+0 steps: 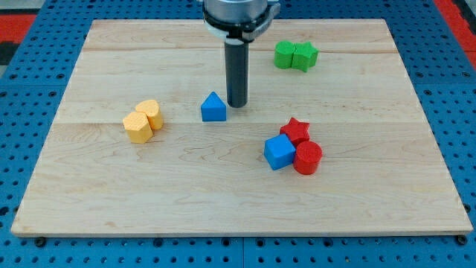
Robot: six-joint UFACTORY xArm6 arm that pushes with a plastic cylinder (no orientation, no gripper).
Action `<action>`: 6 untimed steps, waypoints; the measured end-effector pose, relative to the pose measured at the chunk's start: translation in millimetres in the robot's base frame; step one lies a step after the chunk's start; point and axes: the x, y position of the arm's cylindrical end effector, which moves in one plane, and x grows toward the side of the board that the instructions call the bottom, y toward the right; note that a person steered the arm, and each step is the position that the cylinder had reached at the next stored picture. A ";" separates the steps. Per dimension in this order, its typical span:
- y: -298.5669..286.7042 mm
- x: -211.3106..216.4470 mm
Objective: Move the blue triangle towards right
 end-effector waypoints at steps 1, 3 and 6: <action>-5.7 -37.5; -68.4 -0.6; 17.5 38.2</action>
